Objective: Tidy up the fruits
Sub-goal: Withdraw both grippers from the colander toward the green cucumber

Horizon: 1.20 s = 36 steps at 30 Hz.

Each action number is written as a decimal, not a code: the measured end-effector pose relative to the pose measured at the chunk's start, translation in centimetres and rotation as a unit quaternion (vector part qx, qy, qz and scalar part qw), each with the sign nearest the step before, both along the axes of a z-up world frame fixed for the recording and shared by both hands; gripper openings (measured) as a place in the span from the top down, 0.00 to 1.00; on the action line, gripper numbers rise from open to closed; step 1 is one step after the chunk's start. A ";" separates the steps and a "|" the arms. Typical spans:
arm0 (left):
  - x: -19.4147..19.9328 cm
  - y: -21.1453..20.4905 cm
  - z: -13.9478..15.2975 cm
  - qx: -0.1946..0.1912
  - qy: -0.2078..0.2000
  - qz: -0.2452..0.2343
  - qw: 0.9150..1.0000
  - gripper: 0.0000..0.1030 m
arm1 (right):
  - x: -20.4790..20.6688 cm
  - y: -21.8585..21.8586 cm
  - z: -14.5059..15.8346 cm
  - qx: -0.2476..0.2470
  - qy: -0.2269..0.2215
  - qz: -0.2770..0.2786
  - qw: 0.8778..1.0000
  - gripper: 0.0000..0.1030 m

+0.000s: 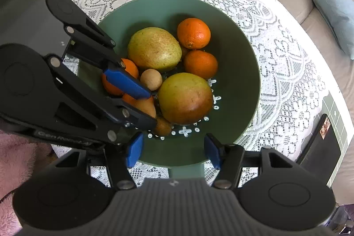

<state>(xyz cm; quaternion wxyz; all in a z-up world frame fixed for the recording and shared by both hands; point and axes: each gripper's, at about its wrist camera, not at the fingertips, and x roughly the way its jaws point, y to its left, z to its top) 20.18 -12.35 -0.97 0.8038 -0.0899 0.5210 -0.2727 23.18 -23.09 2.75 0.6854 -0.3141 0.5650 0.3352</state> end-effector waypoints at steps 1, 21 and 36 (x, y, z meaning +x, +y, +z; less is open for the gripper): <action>-0.1 0.1 0.1 0.002 -0.002 0.003 1.000 0.54 | 0.0 0.0 -0.1 0.000 0.000 -0.001 1.000 0.43; -6.8 6.7 6.4 0.058 -0.163 0.094 0.980 0.45 | -3.5 2.4 4.7 0.082 -0.116 -0.017 0.990 0.26; -13.3 14.3 6.8 0.106 -0.255 0.215 0.937 0.19 | -10.6 6.4 3.7 0.291 -0.201 -0.110 0.929 0.10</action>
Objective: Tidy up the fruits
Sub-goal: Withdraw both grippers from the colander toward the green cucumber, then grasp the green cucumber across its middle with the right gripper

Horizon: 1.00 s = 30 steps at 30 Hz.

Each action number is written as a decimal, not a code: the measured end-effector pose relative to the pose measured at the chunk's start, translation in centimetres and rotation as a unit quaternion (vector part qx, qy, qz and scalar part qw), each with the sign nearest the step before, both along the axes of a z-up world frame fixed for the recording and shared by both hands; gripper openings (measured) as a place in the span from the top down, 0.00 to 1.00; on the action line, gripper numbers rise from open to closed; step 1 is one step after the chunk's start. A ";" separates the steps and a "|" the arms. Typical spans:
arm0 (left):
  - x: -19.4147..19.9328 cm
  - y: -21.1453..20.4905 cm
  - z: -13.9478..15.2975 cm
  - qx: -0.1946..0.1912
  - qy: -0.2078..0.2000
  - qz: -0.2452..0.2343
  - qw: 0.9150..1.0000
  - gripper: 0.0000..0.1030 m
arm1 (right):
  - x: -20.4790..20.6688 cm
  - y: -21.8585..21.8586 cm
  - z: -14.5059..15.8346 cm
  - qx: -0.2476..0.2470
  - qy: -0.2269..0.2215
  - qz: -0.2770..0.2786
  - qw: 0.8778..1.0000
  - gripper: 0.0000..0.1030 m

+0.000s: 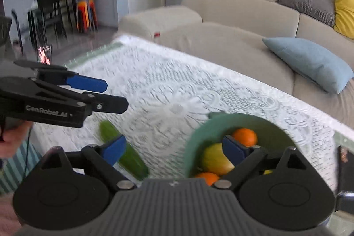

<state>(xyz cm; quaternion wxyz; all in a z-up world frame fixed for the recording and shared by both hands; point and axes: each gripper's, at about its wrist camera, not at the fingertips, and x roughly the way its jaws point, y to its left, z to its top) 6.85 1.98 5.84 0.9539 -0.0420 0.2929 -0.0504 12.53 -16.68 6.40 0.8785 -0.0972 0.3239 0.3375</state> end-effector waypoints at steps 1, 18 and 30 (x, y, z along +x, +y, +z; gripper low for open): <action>-0.3 0.4 -0.2 0.000 -0.003 0.009 1.000 0.18 | -0.5 0.4 -0.4 0.011 -0.005 -0.010 1.000 0.08; -3.0 4.9 -5.0 0.015 -0.023 0.082 0.996 0.09 | -5.8 4.0 -5.3 0.075 -0.023 -0.116 0.990 0.04; -2.0 5.8 -7.8 -0.016 0.013 0.047 0.999 0.11 | -4.8 3.2 -8.3 0.104 0.017 -0.162 0.981 0.04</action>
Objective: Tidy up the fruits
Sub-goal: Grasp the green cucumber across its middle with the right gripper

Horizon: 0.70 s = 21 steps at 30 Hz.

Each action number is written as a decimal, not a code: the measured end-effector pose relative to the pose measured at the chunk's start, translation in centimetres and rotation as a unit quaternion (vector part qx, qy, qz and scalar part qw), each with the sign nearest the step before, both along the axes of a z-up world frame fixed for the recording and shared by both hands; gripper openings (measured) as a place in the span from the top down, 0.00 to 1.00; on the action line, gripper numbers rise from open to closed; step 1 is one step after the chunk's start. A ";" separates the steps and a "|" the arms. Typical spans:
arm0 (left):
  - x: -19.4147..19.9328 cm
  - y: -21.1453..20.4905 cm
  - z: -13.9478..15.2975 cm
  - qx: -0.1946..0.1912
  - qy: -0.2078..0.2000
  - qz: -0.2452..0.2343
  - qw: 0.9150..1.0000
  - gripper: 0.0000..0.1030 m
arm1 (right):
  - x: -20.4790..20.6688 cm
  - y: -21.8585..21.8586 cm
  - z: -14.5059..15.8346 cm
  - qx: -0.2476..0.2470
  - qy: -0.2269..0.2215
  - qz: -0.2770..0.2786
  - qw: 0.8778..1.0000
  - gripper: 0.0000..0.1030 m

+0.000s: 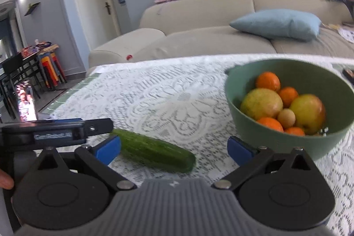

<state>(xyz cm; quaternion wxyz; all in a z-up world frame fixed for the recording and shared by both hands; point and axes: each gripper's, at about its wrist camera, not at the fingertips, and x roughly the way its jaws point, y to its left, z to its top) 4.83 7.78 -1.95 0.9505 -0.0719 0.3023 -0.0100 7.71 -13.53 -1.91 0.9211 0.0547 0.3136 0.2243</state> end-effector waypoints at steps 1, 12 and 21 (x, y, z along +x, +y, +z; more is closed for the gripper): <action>0.3 0.0 -0.2 -0.003 0.004 -0.002 1.000 0.11 | 0.1 -0.2 -0.4 0.002 0.004 -0.005 1.000 0.04; 1.9 1.0 -2.5 -0.033 0.019 0.002 0.999 0.10 | 1.3 0.2 -3.5 0.039 0.043 0.023 0.998 0.09; 3.0 2.1 -3.2 -0.097 0.024 0.016 0.995 0.09 | 2.1 1.2 -4.2 0.061 0.052 0.034 0.996 0.13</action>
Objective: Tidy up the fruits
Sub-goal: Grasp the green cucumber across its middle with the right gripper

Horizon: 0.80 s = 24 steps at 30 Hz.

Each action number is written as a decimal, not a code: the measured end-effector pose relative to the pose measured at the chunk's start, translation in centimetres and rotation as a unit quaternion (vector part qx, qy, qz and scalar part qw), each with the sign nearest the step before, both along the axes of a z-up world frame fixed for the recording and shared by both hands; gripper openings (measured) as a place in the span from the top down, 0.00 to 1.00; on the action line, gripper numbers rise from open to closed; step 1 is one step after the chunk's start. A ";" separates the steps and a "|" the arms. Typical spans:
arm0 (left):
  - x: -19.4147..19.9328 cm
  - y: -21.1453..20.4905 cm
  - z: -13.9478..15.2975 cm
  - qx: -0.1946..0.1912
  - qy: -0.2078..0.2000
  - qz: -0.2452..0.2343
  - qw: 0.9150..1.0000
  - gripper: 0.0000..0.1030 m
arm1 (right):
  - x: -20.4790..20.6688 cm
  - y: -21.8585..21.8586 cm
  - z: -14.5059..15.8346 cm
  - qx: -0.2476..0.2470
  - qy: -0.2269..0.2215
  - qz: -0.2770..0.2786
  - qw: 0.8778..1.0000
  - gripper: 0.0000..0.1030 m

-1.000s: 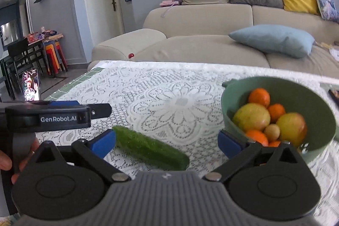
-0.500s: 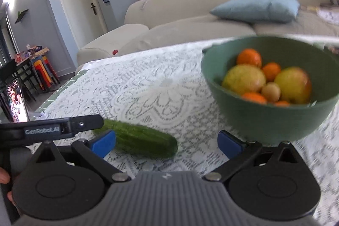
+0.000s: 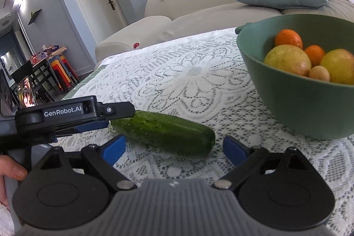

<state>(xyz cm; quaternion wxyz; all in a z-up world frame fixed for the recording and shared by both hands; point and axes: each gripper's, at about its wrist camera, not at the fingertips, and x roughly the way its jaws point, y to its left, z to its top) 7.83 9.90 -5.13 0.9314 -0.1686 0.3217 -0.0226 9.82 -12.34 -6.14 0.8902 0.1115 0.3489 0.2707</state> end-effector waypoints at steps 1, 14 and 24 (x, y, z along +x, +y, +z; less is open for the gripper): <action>0.1 0.0 0.0 -0.001 0.000 0.000 1.000 0.09 | 0.1 0.1 0.0 0.004 0.001 0.001 1.000 0.14; 0.7 0.9 -0.8 -0.049 0.000 0.007 0.999 0.14 | 1.5 0.2 -0.2 0.041 0.023 -0.040 0.998 0.17; 0.3 1.3 -1.3 -0.083 -0.004 0.004 0.997 0.16 | 1.2 -0.1 -0.4 0.026 0.012 -0.049 0.998 0.30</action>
